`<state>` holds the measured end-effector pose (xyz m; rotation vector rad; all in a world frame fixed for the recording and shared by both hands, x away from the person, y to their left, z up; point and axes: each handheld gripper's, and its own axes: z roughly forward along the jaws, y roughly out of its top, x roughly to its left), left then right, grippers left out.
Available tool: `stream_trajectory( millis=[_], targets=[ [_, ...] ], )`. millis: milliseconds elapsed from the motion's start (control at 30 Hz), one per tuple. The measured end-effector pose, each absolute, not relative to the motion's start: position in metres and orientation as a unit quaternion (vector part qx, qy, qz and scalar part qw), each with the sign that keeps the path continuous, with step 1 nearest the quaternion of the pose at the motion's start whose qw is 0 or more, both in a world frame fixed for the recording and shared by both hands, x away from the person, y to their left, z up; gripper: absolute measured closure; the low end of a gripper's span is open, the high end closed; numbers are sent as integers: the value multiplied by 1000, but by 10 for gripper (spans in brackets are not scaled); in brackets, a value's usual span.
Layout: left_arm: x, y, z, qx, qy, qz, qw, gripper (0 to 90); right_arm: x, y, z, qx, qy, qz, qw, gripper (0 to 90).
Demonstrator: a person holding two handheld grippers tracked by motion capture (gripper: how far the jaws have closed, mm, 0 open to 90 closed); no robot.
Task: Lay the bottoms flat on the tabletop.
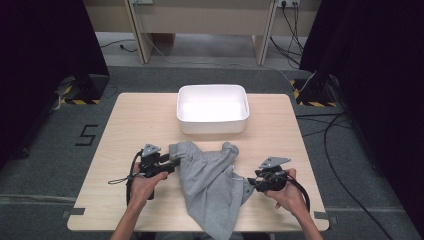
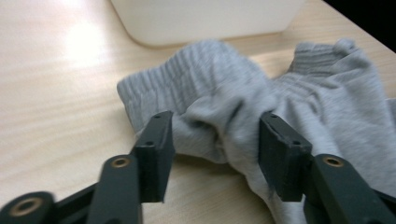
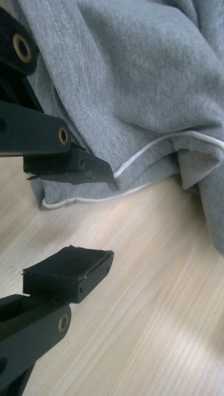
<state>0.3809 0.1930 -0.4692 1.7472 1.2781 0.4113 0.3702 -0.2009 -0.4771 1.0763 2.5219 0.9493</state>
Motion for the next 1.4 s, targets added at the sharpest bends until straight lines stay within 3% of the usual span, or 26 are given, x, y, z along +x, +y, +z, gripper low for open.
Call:
stream_trajectory(
  millis=[200, 267, 833, 900, 1000, 1033, 1400],
  targets=[
    [376, 178, -441, 700, 501, 181, 476, 403, 371, -190, -491, 362, 872, 311, 107, 543],
    [378, 167, -437, 712, 488, 165, 477, 404, 371, -186, -495, 359, 876, 303, 107, 548],
    [419, 50, -463, 784, 438, 78, 432, 371, 369, -190, -498, 362, 870, 310, 123, 625],
    [424, 41, -468, 790, 433, 77, 427, 430, 369, -189, -498, 360, 871, 310, 125, 631],
    [428, 36, -471, 794, 417, 81, 434, 790, 367, -188, -499, 356, 871, 313, 130, 652],
    [428, 38, -469, 794, 413, 83, 438, 850, 367, -188, -499, 355, 872, 312, 131, 656],
    [399, 125, -416, 779, 386, 109, 482, 883, 367, -194, -496, 344, 880, 288, 155, 736]
  ],
)
